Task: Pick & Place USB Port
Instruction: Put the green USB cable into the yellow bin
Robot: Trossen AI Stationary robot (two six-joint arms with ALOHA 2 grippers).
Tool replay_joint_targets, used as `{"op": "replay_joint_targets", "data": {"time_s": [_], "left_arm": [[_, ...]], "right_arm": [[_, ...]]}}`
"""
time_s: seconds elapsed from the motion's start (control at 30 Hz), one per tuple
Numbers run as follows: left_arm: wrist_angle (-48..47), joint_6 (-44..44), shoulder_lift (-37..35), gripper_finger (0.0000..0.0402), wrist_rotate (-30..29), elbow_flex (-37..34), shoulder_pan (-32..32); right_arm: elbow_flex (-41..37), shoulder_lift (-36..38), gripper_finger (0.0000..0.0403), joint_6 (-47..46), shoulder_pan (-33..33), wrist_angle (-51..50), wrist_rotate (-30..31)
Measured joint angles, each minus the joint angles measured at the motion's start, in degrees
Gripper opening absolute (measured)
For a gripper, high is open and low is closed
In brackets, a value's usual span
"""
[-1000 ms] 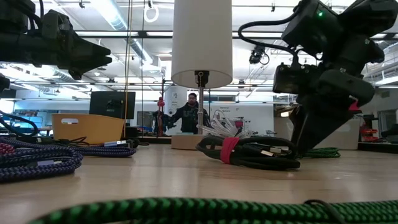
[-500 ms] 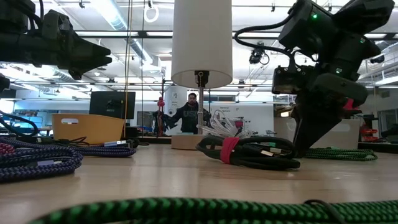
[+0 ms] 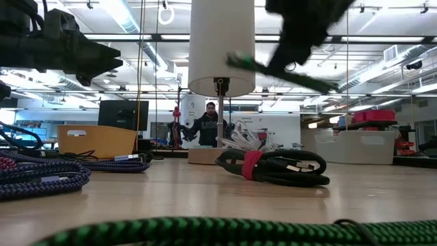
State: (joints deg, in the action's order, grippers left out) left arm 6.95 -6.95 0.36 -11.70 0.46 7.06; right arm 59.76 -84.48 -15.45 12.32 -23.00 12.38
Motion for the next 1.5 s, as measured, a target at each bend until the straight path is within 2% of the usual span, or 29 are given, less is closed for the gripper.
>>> {"op": "replay_joint_targets", "data": {"time_s": [0.27,0.43,0.53,0.6,0.77,1.0,1.17,1.3,1.5], "left_arm": [[6.8,-3.2,0.0,0.0177,7.5,0.0,-0.2],[13.3,-4.5,0.1,0.0177,7.4,0.0,-2.1],[19.4,-4.1,1.0,0.0177,7.3,0.2,-3.8],[19.1,-2.7,2.9,0.0177,6.0,1.7,-5.0],[19.5,-0.1,13.0,0.0177,2.5,8.6,-7.2],[19.4,5.9,34.6,0.0177,3.8,23.8,-10.2],[19.5,10.6,47.6,0.0177,4.5,34.8,-11.7],[19.2,13.1,55.9,0.0177,4.5,41.8,-12.2],[19.3,13.8,64.0,0.0177,4.5,48.4,-12.2]], "right_arm": [[6.0,2.8,0.0006,7.0,0.0,8.6,6.4],[6.3,4.0,0.0005,12.8,-0.2,19.6,6.5],[6.3,4.2,0.0005,15.4,-0.3,22.2,6.2],[6.3,4.2,0.0005,16.5,-0.3,23.9,6.4],[6.3,4.2,0.0005,19.0,-0.3,27.5,6.7],[6.3,4.2,0.0005,21.4,-0.3,30.6,6.7],[6.3,4.3,0.0005,22.9,-0.3,32.6,6.7],[6.3,4.7,0.0005,24.6,-0.3,33.8,6.7],[6.3,5.0,0.0005,25.6,-0.3,34.7,6.7]]}}
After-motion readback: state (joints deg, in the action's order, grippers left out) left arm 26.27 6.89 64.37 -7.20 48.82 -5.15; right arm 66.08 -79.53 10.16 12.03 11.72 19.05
